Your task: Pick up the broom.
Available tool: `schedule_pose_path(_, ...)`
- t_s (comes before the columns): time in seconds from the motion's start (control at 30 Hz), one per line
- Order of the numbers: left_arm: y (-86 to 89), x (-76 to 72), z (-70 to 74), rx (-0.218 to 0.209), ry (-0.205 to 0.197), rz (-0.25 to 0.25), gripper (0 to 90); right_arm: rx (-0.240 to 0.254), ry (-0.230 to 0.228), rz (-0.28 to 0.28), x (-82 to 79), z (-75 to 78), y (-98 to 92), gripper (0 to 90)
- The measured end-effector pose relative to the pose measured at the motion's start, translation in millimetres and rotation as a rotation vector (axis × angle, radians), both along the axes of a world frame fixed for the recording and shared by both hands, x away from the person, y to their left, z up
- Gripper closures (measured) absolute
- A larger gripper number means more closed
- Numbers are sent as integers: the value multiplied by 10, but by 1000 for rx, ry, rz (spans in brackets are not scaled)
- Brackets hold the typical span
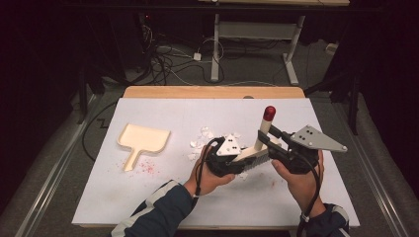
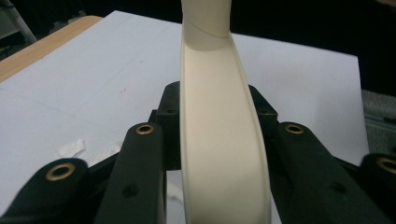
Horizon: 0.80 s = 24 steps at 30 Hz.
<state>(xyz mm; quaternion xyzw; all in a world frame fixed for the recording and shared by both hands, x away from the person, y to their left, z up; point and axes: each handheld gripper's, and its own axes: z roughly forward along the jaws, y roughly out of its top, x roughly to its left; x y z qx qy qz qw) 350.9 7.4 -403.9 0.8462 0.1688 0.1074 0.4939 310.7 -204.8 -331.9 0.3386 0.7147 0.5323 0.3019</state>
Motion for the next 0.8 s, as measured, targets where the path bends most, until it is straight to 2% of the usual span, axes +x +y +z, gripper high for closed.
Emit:
schedule_pose_path(0.13,198,-23,-28,26,18,-15,658,-61,13,94,-24,-31,48,610)
schedule_pose_path(0.33,501,-131,-15,33,41,-38,658,-127,34,251,-58,-76,136,483)
schedule_pose_path(0.47,648,-263,-2,45,32,-89,658,-229,76,339,-44,-164,211,418)
schedule_pose_path(0.6,759,-389,0,65,25,-166,658,-332,116,458,-44,-285,311,394)
schedule_pose_path(0.77,882,-492,-40,70,30,-239,658,-420,174,600,-45,-459,431,387)
schedule_pose_path(0.8,897,-506,-49,78,30,-244,658,-425,183,627,-47,-495,451,400)
